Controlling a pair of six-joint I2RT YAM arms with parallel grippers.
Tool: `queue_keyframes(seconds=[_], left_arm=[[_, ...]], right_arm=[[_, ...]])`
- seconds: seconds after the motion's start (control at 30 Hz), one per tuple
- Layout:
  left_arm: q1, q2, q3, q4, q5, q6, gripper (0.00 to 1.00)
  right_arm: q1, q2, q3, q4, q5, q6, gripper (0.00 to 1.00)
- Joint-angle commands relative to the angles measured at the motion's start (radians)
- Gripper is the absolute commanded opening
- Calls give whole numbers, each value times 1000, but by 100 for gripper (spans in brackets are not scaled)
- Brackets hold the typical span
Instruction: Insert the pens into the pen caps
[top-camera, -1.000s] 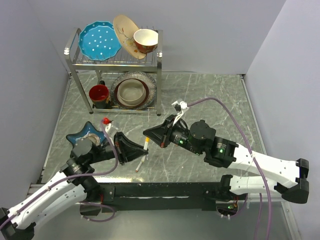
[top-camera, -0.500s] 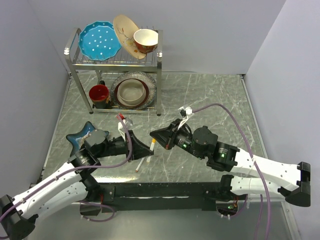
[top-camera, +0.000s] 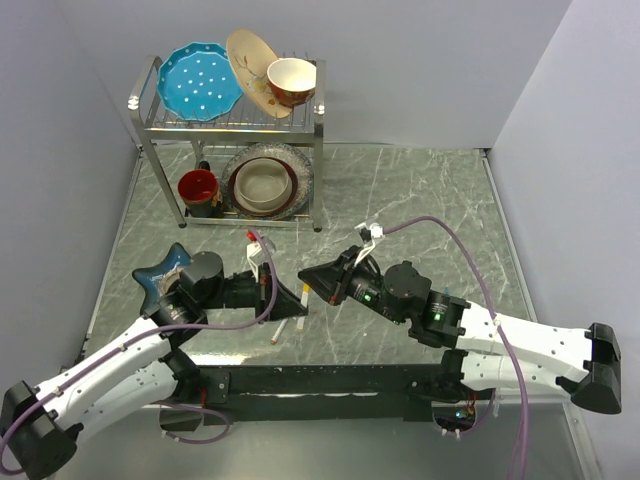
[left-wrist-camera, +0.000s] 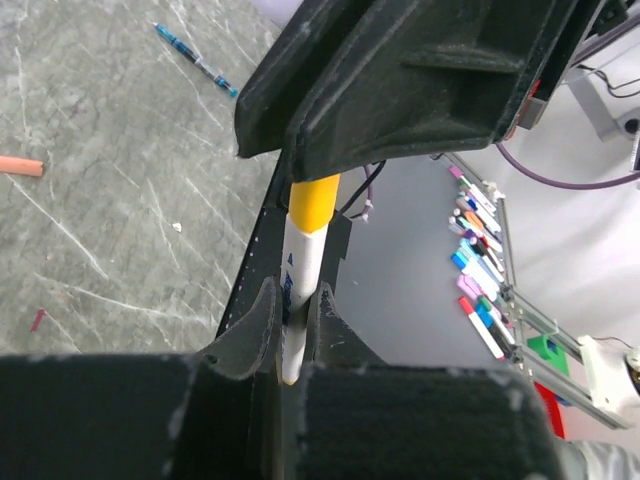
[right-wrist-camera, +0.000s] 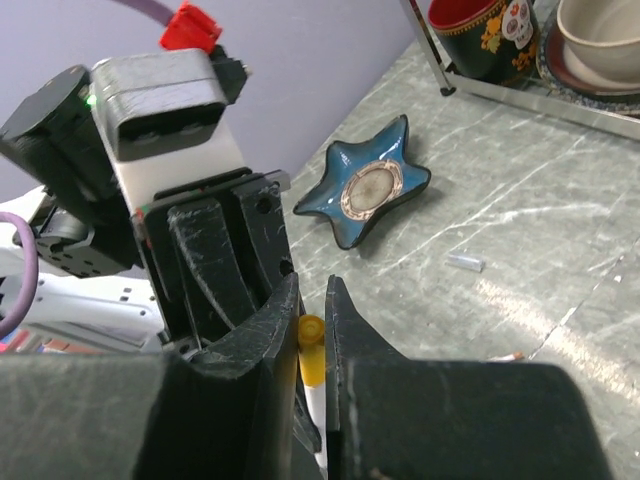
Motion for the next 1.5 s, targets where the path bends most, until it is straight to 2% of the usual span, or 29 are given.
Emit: queue_keyframes(seconds=[0.0, 0.2, 0.37, 0.43, 0.53, 0.97, 1.17, 1.27, 1.4, 1.47], left_arm=[[138, -5, 80, 336, -113, -46, 1], [166, -10, 37, 414, -72, -97, 1], [166, -6, 36, 403, -73, -82, 1], [192, -13, 13, 437, -29, -112, 1], [227, -13, -18, 494, 31, -151, 1], [264, -25, -13, 465, 16, -140, 1], [305, -46, -41, 449, 14, -143, 1], [304, -30, -23, 436, 17, -134, 1], [304, -23, -29, 446, 14, -141, 1], [304, -26, -20, 434, 26, -141, 1]], right_arm=[[102, 46, -49, -226, -319, 0, 0], [111, 68, -72, -226, -335, -29, 0], [126, 99, -98, -136, -414, -20, 0], [128, 102, -118, -108, -456, -21, 0], [131, 92, -137, -131, -491, -46, 0], [177, 147, -155, -111, -553, -53, 0], [177, 104, -155, -230, -553, -72, 0], [177, 121, -160, -198, -579, -47, 0], [178, 174, -174, -73, -600, 6, 0], [178, 168, -172, -57, -553, 39, 0]])
